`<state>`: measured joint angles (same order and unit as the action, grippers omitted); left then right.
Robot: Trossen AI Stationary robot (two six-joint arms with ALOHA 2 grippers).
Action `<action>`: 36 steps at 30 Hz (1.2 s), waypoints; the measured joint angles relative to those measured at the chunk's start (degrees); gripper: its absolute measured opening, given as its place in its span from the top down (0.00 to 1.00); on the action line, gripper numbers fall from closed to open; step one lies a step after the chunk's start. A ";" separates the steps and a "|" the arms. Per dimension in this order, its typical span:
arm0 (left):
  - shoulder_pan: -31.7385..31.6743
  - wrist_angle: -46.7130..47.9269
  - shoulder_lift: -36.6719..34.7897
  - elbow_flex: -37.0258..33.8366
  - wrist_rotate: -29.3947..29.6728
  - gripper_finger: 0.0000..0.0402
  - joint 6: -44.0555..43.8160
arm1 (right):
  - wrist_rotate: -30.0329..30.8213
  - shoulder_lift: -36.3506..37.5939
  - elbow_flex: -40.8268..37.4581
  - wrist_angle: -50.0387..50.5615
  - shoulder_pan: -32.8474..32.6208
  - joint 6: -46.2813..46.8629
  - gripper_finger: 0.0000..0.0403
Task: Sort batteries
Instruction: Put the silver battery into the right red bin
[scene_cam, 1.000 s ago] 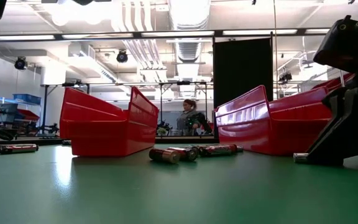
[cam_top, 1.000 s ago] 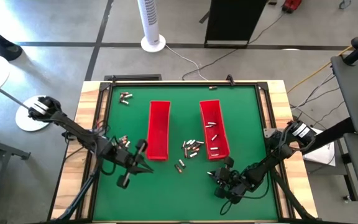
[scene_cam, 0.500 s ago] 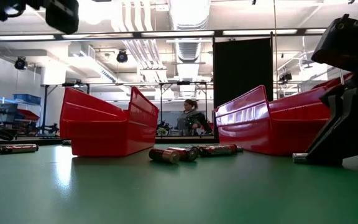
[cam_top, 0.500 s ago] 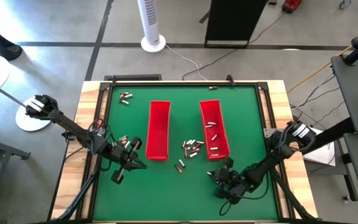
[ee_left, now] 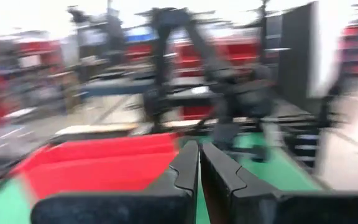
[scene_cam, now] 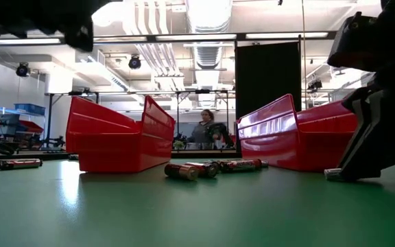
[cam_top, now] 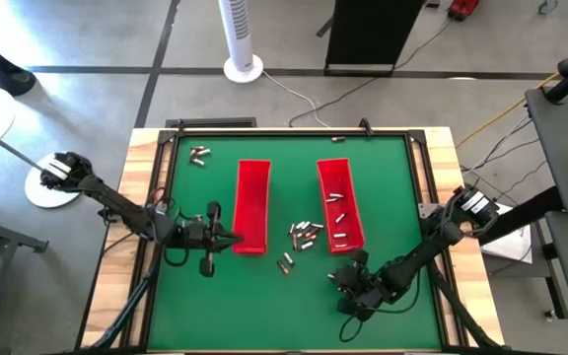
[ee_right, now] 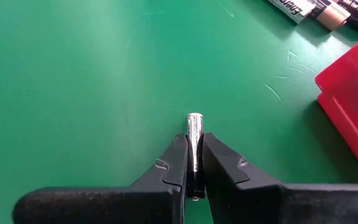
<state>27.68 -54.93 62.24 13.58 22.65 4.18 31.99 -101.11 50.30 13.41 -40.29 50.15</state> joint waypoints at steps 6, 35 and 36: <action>-4.23 3.23 -0.46 4.29 -9.91 1.00 0.73 | 0.50 1.05 -0.04 0.02 0.15 -0.52 0.94; -6.91 21.28 3.40 14.05 -6.69 1.00 1.36 | -1.13 1.36 10.20 17.17 0.11 -2.22 0.93; -6.89 21.27 3.61 14.05 -6.70 1.00 1.41 | -1.14 1.37 11.18 19.83 0.11 -2.22 0.93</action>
<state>20.79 -33.65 65.85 27.62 15.94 5.59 30.85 -99.74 61.48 33.24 -40.18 47.93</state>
